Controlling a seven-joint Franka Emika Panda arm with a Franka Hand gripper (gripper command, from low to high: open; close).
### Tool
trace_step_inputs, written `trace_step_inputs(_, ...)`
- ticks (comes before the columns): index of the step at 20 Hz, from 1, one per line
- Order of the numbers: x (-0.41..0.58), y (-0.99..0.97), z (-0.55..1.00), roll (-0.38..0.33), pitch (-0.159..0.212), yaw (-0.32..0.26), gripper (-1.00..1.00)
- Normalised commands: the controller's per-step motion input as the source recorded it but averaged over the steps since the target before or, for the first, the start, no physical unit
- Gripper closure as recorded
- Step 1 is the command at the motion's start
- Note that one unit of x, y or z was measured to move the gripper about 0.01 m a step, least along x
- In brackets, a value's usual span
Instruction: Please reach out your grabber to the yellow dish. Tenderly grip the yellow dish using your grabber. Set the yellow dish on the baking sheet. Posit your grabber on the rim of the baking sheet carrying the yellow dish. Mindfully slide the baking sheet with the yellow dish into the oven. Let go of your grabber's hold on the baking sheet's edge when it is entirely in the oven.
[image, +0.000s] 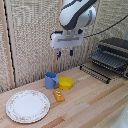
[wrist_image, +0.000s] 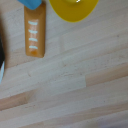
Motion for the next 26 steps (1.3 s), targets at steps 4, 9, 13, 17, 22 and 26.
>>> trace_step_inputs(4, 0.011, -0.42, -0.19, 0.024, 0.046, -0.069, -1.0)
trace_step_inputs(9, 0.133, -0.19, -0.4, 0.0, 0.061, -0.026, -1.0)
trace_step_inputs(13, 0.138, -0.16, -0.45, 0.0, 0.053, -0.045, -1.0)
trace_step_inputs(17, 0.158, -0.18, -0.44, 0.0, 0.043, -0.029, -1.0)
trace_step_inputs(22, 0.108, -0.13, -0.47, -0.01, 0.032, -0.009, -1.0)
trace_step_inputs(26, 0.1, -0.02, -0.49, -0.054, 0.042, 0.0, -1.0)
